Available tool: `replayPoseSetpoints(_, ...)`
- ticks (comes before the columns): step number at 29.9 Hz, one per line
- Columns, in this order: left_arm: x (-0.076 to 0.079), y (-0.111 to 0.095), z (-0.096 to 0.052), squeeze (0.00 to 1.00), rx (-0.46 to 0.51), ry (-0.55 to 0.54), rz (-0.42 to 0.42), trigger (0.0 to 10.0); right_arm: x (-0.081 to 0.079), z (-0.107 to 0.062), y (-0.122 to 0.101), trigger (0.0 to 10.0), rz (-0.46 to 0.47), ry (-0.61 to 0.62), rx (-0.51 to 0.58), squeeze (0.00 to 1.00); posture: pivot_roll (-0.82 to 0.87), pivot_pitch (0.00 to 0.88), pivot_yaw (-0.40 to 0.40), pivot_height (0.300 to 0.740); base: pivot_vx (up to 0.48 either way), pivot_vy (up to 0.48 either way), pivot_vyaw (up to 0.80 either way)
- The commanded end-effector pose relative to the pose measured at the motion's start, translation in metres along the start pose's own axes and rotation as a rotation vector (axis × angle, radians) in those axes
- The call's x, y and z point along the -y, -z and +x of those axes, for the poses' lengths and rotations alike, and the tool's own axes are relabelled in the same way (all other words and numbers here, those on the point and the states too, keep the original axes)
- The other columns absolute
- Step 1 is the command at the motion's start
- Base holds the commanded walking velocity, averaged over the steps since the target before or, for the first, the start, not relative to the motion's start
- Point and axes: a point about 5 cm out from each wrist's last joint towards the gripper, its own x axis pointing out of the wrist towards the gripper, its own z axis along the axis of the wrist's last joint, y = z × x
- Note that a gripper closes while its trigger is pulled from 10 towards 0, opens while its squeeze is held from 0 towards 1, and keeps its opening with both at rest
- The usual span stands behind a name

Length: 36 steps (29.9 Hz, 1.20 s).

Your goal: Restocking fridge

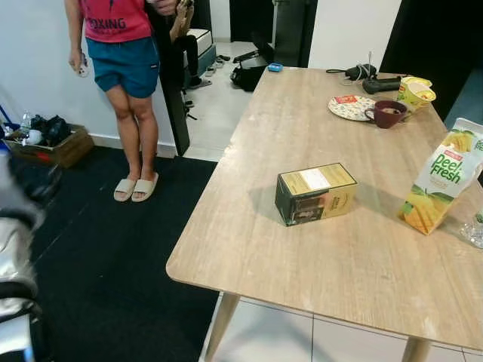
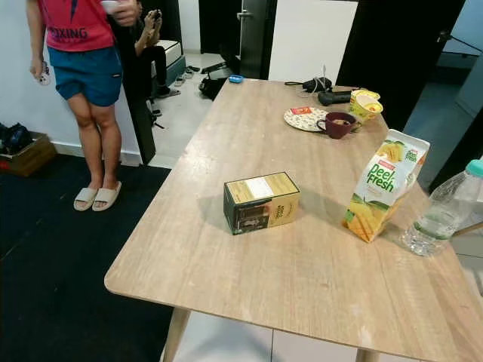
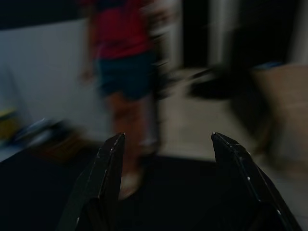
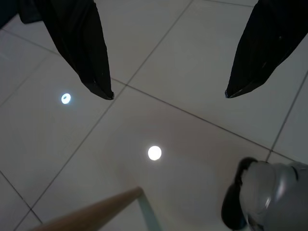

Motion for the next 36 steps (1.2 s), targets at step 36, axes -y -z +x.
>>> replayPoseSetpoints(36,0.108,-0.001,0.014,0.00,0.130,0.130,-0.094,10.0,-0.002,0.000,0.008,10.0,0.004,-0.051,-0.016,0.00,0.07,0.000,-0.041,0.740,0.000,0.000,-0.24)
